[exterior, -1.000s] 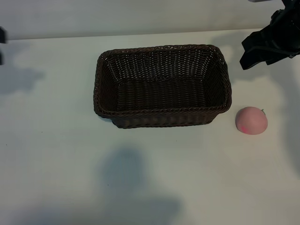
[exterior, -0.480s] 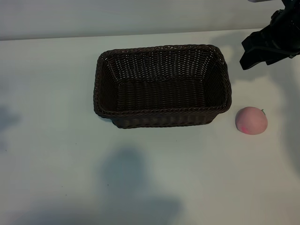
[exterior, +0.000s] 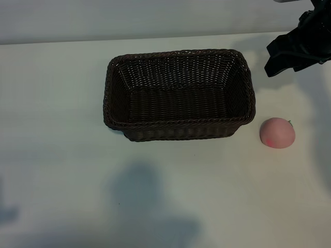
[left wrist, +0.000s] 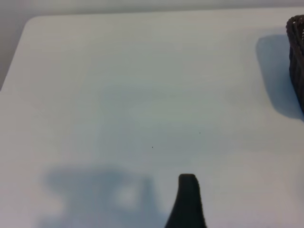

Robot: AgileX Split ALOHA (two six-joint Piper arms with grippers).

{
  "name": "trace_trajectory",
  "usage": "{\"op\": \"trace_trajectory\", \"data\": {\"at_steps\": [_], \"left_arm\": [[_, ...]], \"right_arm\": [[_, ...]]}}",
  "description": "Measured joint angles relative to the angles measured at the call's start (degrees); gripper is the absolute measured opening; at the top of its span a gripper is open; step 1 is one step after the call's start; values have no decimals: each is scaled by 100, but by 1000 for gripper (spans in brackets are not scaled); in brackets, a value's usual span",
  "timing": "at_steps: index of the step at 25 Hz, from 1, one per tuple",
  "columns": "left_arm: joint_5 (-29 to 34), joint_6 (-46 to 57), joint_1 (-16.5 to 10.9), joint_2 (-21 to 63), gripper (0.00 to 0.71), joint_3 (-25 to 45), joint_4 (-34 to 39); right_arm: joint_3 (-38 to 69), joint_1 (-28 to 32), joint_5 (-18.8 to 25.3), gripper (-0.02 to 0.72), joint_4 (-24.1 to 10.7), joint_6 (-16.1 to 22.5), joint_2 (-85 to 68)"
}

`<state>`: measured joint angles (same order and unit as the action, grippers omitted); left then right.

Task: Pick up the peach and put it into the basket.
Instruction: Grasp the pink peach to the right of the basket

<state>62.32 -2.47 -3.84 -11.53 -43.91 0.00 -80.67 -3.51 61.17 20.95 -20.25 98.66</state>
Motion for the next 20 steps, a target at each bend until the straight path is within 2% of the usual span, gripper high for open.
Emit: {"op": "trace_trajectory", "data": {"at_steps": [5, 9, 20], "left_arm": [[-160, 53, 0, 755, 594, 817, -95], [-301, 194, 0, 941, 594, 1307, -114], [-133, 247, 0, 941, 594, 1468, -120]], "right_arm": [[0, 0, 0, 585, 0, -5, 0], [0, 0, 0, 585, 0, -5, 0], [0, 0, 0, 585, -7, -5, 0]]}}
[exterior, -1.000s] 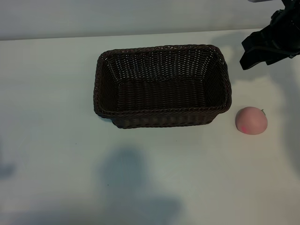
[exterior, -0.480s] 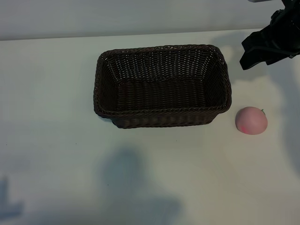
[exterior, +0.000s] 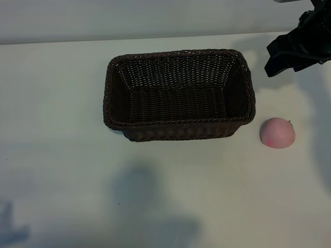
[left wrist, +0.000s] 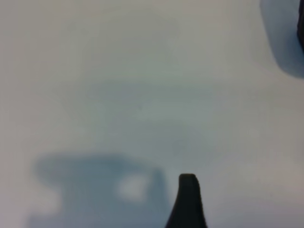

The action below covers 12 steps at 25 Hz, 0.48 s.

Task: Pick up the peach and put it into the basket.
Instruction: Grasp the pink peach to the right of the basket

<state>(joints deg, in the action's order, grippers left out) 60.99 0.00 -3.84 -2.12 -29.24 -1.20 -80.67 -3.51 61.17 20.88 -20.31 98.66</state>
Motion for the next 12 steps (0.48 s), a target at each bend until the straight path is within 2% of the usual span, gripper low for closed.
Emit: {"op": "trace_trajectory", "data": {"at_steps": [6, 12], "left_arm": [[13, 0, 0, 0, 594, 0, 0], [13, 0, 0, 0, 594, 0, 0]], "right_arm": [[0, 0, -18, 585, -61, 0, 0], [0, 0, 192, 585, -599, -5, 0]]}}
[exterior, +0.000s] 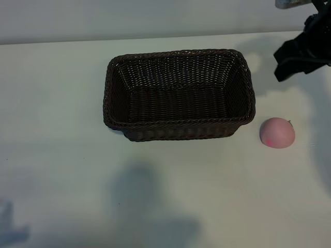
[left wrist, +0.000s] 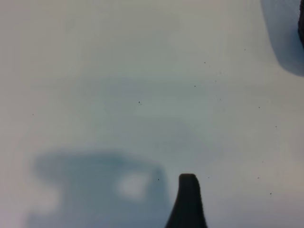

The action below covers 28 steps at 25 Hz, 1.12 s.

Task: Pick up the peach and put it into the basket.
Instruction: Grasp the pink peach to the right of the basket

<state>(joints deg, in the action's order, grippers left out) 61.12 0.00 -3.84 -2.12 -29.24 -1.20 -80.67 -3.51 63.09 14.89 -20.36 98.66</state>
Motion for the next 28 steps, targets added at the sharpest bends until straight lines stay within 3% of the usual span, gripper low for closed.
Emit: {"op": "trace_trajectory", "data": {"at_steps": [6, 14, 19, 28], "left_arm": [[0, 0, 37, 0, 593, 0, 0], [14, -99, 884, 0, 593, 8, 120], [82, -99, 1108, 0, 593, 57, 184], [112, -57, 1108, 0, 593, 57, 173]], "right_arm": [[440, 0, -373, 585, -36, 11, 0], [1846, 0, -1912, 585, -164, -44, -5], [2315, 0, -2554, 585, -168, -129, -5], [2460, 0, -2744, 585, 112, -408, -5]]}}
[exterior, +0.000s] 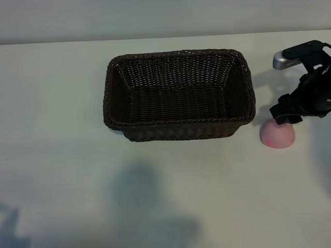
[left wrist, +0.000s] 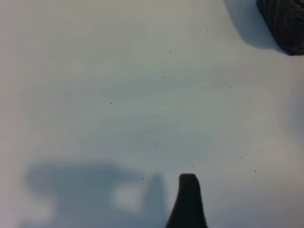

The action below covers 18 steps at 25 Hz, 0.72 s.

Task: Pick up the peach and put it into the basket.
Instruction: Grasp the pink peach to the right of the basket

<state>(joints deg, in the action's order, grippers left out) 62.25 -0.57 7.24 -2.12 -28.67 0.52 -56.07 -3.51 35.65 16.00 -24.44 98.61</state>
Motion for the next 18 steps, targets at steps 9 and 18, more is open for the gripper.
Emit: {"op": "trace_trajectory", "data": {"at_steps": [9, 18], "left_arm": [[0, 9, 0, 0, 593, 0, -107], [0, 9, 0, 0, 592, 0, -107]], "right_arm": [[0, 0, -84, 585, 30, -39, 0], [0, 0, -39, 585, 82, -128, 0]]}}
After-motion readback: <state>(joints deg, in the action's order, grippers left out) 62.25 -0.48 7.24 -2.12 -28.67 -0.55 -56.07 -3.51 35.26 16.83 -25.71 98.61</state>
